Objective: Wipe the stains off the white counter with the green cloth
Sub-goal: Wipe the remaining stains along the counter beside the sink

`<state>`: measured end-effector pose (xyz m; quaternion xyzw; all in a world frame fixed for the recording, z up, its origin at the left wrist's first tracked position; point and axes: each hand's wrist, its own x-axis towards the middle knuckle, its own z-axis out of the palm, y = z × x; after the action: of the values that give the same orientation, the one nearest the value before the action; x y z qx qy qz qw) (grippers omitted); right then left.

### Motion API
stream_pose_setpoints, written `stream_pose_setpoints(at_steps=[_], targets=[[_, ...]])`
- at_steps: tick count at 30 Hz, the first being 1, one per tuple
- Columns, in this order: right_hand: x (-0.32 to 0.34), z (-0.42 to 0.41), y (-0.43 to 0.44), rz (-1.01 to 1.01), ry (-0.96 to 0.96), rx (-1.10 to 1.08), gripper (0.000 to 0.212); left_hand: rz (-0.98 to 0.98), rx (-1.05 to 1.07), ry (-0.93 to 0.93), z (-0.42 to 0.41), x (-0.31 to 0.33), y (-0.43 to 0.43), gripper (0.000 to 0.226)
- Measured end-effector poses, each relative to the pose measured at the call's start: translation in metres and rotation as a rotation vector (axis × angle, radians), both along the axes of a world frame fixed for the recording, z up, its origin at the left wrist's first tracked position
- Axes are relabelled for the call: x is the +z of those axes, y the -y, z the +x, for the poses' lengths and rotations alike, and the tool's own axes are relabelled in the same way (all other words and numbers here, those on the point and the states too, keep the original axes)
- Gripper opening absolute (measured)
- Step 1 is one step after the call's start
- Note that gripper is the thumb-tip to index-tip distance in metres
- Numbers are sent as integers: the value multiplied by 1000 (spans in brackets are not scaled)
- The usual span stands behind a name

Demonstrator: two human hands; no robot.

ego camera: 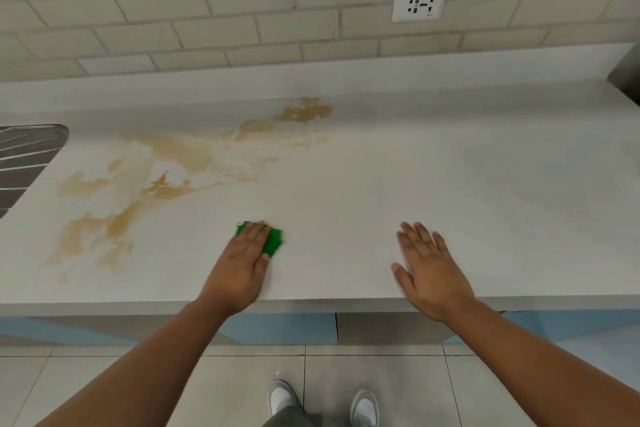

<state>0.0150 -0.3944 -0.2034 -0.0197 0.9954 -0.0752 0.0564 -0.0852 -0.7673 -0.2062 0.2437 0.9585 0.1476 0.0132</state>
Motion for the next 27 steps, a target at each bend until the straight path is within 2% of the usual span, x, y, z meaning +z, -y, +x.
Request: stream_pose_setpoints(at_steps=[4, 8, 11, 16, 19, 21, 24, 27], targets=[[-2, 0, 0, -11, 1, 2, 72, -57, 304, 27, -32, 4, 19, 59], [-2, 0, 0, -8, 10, -8, 72, -98, 420, 67, -72, 4, -16, 56], [-2, -1, 1, -29, 13, -6, 71, -98, 347, 81, -89, 6, -61, 56], [10, -10, -1, -97, -46, -8, 75, -43, 8, 63, -57, 6, -132, 54], [20, -29, -1, -116, -150, -22, 65, -20, -226, 47, -28, 5, -138, 53], [25, -46, 2, -119, -185, -29, 60, 7, -310, 49, -12, 6, -121, 52], [31, -73, 15, -160, -226, -10, 49, 21, -242, 36, 0, 5, -75, 52], [32, -97, 33, -181, -221, 43, 49, 20, 62, 32, -7, 1, -27, 54]])
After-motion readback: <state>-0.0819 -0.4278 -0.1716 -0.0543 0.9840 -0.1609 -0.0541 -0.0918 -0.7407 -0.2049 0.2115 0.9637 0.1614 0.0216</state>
